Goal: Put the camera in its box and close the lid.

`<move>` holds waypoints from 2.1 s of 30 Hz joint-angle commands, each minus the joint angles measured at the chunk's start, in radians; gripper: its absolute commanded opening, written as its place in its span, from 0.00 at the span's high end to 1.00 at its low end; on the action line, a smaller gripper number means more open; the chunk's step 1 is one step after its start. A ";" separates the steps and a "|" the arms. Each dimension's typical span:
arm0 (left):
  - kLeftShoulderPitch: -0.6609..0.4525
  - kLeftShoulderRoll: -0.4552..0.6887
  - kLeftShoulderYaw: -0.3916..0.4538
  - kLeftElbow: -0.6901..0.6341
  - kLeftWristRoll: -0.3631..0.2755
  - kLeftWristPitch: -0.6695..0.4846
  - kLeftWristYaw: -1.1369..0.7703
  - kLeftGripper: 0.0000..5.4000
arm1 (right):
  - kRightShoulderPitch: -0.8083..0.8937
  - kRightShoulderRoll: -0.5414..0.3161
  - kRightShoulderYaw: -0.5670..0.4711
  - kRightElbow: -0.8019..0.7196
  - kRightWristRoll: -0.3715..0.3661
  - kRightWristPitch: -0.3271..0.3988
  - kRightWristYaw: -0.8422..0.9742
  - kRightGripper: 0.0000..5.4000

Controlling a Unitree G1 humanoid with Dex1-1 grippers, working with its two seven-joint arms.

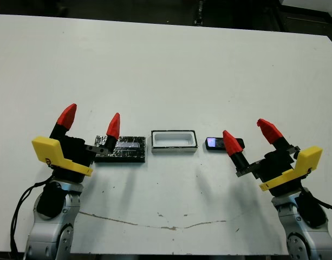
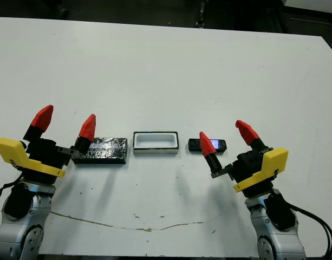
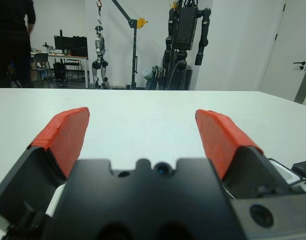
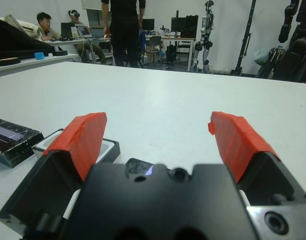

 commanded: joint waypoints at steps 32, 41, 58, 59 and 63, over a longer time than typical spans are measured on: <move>0.024 -0.022 -0.005 -0.002 0.011 0.003 0.008 0.00 | -0.745 -0.604 0.138 0.525 -0.073 0.122 0.813 0.00; 0.026 -0.023 -0.002 -0.002 0.010 0.002 0.008 0.00 | -0.939 -0.539 0.360 0.772 -0.186 0.160 1.120 0.00; 0.033 -0.029 -0.007 -0.001 0.012 -0.002 0.010 0.00 | -0.947 -0.488 0.401 0.849 -0.308 0.161 1.111 0.00; 0.033 -0.028 -0.007 0.002 0.010 -0.006 0.006 0.00 | -0.936 -0.484 0.395 0.839 -0.307 0.165 1.094 0.00; 0.035 -0.025 -0.008 0.003 0.010 -0.006 0.003 0.00 | -0.880 -0.480 0.380 0.770 -0.303 0.220 1.025 0.02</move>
